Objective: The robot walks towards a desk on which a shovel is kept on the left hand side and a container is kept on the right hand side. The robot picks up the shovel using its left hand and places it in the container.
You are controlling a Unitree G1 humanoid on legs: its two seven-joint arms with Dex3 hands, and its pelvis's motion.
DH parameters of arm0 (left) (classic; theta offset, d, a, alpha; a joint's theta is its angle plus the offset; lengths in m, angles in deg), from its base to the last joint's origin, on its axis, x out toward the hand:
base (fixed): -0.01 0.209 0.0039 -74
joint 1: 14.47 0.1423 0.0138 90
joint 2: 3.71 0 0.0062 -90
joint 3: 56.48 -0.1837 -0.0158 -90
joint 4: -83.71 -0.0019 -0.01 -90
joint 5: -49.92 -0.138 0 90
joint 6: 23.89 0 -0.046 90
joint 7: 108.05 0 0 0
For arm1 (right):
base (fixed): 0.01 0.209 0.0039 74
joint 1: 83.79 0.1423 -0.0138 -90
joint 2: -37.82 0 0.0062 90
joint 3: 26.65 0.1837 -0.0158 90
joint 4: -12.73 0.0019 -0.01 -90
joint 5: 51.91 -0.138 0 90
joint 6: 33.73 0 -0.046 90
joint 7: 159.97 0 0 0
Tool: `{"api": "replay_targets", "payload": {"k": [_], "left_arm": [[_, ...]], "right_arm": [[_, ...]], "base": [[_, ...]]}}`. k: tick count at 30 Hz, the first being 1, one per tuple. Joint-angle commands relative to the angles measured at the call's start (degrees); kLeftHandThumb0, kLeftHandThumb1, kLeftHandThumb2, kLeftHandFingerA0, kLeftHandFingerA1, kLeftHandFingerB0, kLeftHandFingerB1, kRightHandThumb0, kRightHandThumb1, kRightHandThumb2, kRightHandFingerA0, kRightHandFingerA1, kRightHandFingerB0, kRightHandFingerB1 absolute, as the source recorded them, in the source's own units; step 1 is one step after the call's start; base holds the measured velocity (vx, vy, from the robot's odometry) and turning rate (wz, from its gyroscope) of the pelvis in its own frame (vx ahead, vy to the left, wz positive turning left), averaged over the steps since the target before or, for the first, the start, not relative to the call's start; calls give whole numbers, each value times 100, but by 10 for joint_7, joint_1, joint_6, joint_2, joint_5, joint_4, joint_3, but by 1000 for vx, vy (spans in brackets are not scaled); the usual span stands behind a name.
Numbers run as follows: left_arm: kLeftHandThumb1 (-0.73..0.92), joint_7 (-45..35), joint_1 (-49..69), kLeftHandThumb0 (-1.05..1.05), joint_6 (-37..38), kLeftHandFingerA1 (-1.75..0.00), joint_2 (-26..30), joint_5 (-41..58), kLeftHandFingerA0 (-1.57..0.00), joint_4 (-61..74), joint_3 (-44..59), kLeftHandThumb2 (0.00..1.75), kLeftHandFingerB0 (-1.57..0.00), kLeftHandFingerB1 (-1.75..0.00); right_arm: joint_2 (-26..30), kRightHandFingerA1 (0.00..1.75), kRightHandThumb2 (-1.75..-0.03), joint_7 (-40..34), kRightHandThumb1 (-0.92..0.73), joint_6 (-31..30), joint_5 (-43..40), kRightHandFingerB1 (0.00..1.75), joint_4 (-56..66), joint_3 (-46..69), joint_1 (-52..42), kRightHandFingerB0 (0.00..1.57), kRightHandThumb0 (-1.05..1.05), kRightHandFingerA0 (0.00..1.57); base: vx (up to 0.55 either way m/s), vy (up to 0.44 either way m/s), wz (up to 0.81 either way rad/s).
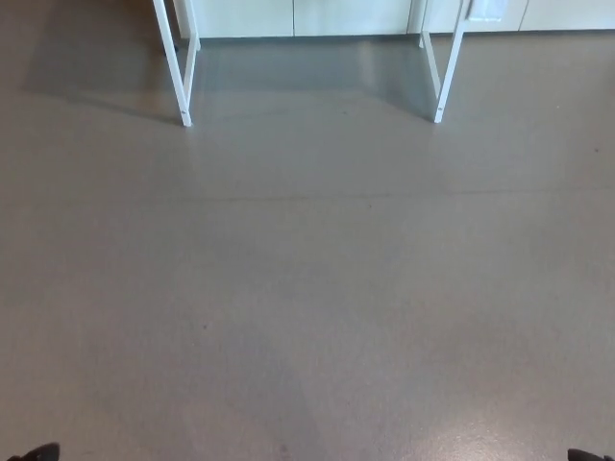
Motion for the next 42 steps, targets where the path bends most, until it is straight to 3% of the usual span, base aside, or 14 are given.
{"api": "replay_targets", "payload": {"k": [1,26,27,29,39,40,42], "left_arm": [[60,-65,7,-25,9,-37,10,57,-22,8,17,62,-21,-30],[59,-76,11,-26,4,-36,15,65,-22,11,17,62,-21,-31],[59,-76,11,-26,6,-36,16,64,-22,10,16,62,-21,-31],[59,-76,11,-26,8,-36,16,64,-22,9,16,62,-21,-31],[60,-78,10,-26,10,-36,19,66,-22,5,14,62,-21,-31],[60,-77,12,-26,11,-36,19,66,-23,5,13,62,-22,-31],[59,-74,11,-27,10,-37,19,64,-23,4,11,62,-22,-31]], "right_arm": [[6,58,-68,27,-87,75,-26,28,0,11,-3,0,-28,16],[6,60,-69,36,-85,103,-28,31,-32,13,2,0,-30,17],[7,61,-79,35,-81,101,-27,20,-30,12,1,6,-31,19],[7,59,-69,36,-85,102,-27,32,-29,12,1,0,-30,17],[6,60,-70,33,-84,111,-25,35,-42,11,3,0,-30,17],[5,60,-72,32,-82,110,-25,26,-40,11,1,5,-28,17],[7,59,-74,28,-81,113,-18,27,-43,7,3,5,-29,17]], "base": [[0,0,0],[0,0,0],[0,0,0],[0,0,0],[-1,-9,1],[59,-131,4],[54,-172,10]]}}
